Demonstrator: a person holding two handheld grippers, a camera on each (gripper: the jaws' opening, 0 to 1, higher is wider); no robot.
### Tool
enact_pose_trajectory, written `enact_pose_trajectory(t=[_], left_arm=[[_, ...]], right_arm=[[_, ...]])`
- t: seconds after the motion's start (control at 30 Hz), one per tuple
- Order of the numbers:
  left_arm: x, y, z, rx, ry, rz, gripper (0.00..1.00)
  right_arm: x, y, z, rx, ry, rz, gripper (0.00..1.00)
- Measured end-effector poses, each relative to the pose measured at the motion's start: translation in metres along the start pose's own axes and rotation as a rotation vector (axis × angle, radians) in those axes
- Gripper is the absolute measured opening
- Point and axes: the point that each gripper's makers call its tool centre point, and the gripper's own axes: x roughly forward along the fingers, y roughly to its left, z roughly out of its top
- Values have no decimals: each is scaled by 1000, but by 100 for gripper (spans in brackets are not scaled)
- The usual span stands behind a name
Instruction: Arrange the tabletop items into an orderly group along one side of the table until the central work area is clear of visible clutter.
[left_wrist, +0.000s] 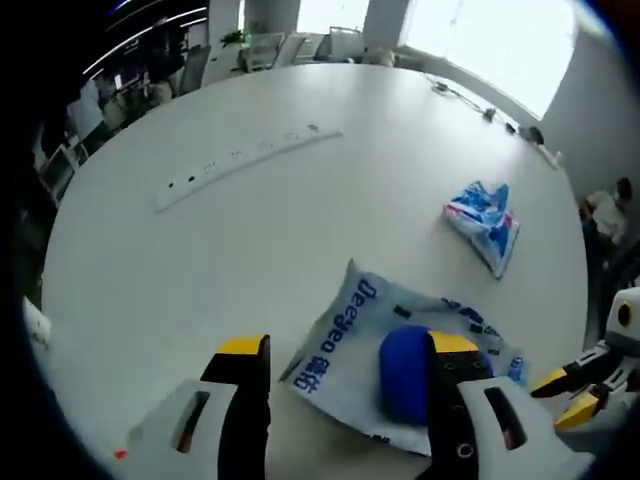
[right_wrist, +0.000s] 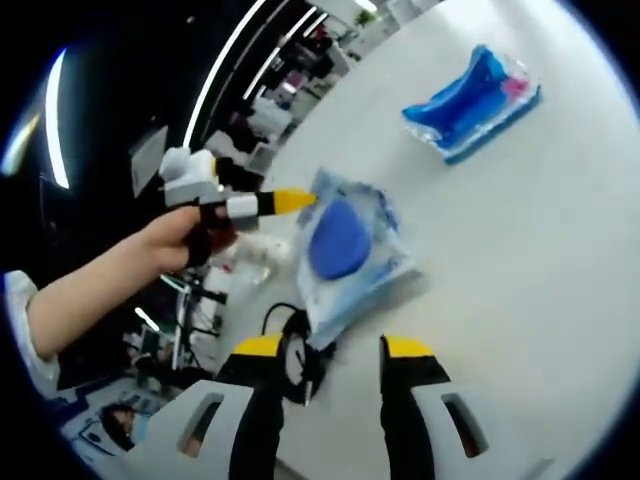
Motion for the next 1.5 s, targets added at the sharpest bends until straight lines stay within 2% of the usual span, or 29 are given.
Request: enact_pose_trajectory(t=[0.17,0.27,0.6,0.7,0.83,0.97,1.17,1.23,1.27,1.3,1.33,1.5], left_arm=[[3,3,-1,21,13,8,56],[4,3,-1,37,16,1,51],[11,3,-7,40,45,18,47],[13,2,-7,47,51,15,46],[16,4,-9,67,62,19,38],[15,6,-8,51,59,30,36],[11,10,-17,72,94,66,23],[9,11,-19,83,110,71,5],[6,10,-22,65,123,52,0],[6,11,-21,3,112,69,0],[4,11,-22,-14,120,64,0],[0,13,-27,-31,134,68,0]], right_arm=[[8,1,-1,23,8,1,34],[12,2,-1,20,11,0,34],[22,0,-5,33,36,8,34],[22,-1,-5,45,36,9,30],[23,-2,-2,43,28,6,30],[26,-3,1,59,22,16,29],[29,-6,4,36,22,-4,23],[30,-9,5,23,20,-24,19],[30,-11,4,17,32,-39,17],[30,-13,5,11,25,-45,15],[30,-15,5,14,25,-49,14],[24,-19,5,15,19,-60,6]])
